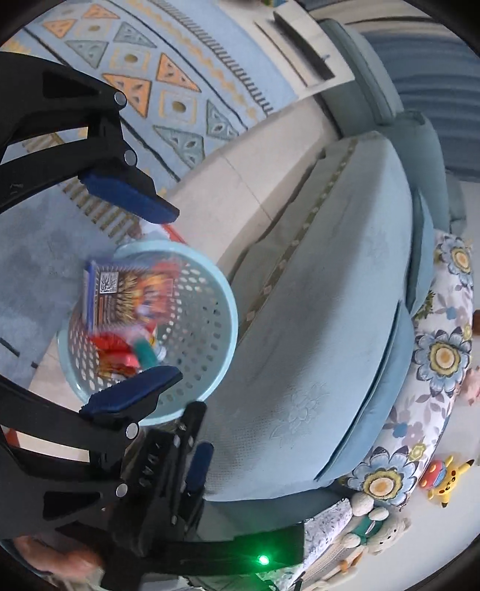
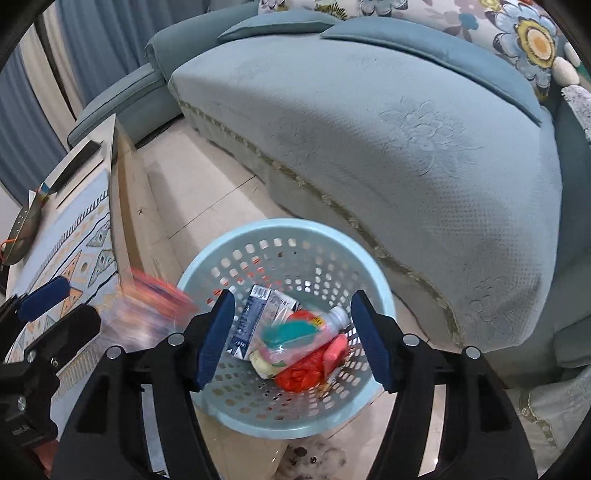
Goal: Collect trash
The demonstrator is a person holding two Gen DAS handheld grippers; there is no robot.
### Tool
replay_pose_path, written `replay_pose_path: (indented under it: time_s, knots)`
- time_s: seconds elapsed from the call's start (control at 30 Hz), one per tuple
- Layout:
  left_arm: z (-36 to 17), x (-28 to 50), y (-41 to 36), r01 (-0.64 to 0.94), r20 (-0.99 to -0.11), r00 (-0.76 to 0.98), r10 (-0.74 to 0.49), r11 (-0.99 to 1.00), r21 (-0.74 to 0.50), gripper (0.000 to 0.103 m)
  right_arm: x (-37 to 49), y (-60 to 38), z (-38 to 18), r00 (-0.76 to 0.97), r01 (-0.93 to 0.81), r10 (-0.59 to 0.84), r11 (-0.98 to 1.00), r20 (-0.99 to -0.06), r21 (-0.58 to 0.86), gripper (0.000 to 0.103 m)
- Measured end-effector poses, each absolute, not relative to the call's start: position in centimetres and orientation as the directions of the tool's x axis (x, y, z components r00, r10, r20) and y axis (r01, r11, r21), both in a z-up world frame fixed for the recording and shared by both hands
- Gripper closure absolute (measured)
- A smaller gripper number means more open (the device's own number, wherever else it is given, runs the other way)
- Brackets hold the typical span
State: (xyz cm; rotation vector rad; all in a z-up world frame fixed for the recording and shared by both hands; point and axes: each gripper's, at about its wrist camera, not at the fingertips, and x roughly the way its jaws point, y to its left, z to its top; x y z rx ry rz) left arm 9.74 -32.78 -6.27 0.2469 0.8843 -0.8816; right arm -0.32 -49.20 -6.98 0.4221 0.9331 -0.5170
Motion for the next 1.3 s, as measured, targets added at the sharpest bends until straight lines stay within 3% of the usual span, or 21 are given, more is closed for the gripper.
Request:
replay_pose_path:
  time_s: [0.3, 0.43, 0.6, 0.7, 0.73, 0.77, 0.93, 1.1, 1.3]
  knots:
    - [-0.7, 8.4, -24.8, 0.674, -0.686, 0.414, -0.598, 0.708, -0.210, 0.025, -2.6, -45.9, -2.3, 0.601, 0.527, -0.193, 0.825, -0.776, 0.204, 0.041]
    - [1.6, 5.4, -20.2, 0.629, -0.637, 0.531, -0.558, 0.764, -0.145, 0.017, -4.3, -42.3, -0.2, 0.649, 0.475, -0.171, 0.853, -0.742, 0.219, 0.033]
    - [3.5, 1.8, -14.9, 0.515, -0.613, 0.655, -0.442, 0.855, -0.065, 0.017, -7.0, -37.7, 1.5, 0.686, 0.447, -0.199, 0.874, -0.700, 0.190, 0.030]
    - [5.2, -0.6, -12.3, 0.481, -0.540, 0.715, -0.445, 0.873, -0.082, 0.016, -9.1, -35.3, 2.5, 0.742, 0.446, -0.282, 0.885, -0.608, 0.134, 0.029]
    - [5.6, -1.3, -11.6, 0.469, -0.511, 0.733, -0.448, 0.878, -0.097, 0.016, -10.3, -34.0, 2.9, 0.766, 0.477, -0.376, 0.876, -0.522, 0.069, 0.027]
    - [5.9, -1.7, -11.1, 0.454, -0.489, 0.751, -0.444, 0.885, -0.105, 0.015, -11.3, -32.5, 3.3, 0.770, 0.514, -0.466, 0.858, -0.436, -0.008, 0.020]
    - [6.2, -4.8, -9.2, 0.348, -0.348, 0.867, -0.356, 0.933, -0.088, 0.015, -13.5, -30.1, 4.5, 0.830, 0.477, -0.455, 0.879, -0.324, -0.013, 0.017]
    - [6.6, -6.2, -9.8, 0.238, -0.249, 0.943, -0.222, 0.971, 0.036, 0.010, -12.9, -30.4, 3.6, 0.828, 0.456, -0.426, 0.890, -0.365, -0.005, 0.016]
    - [6.0, -4.8, -9.2, 0.268, -0.336, 0.907, -0.255, 0.963, -0.008, 0.008, -11.9, -30.6, 3.4, 0.834, 0.434, -0.410, 0.901, -0.370, -0.019, 0.016]
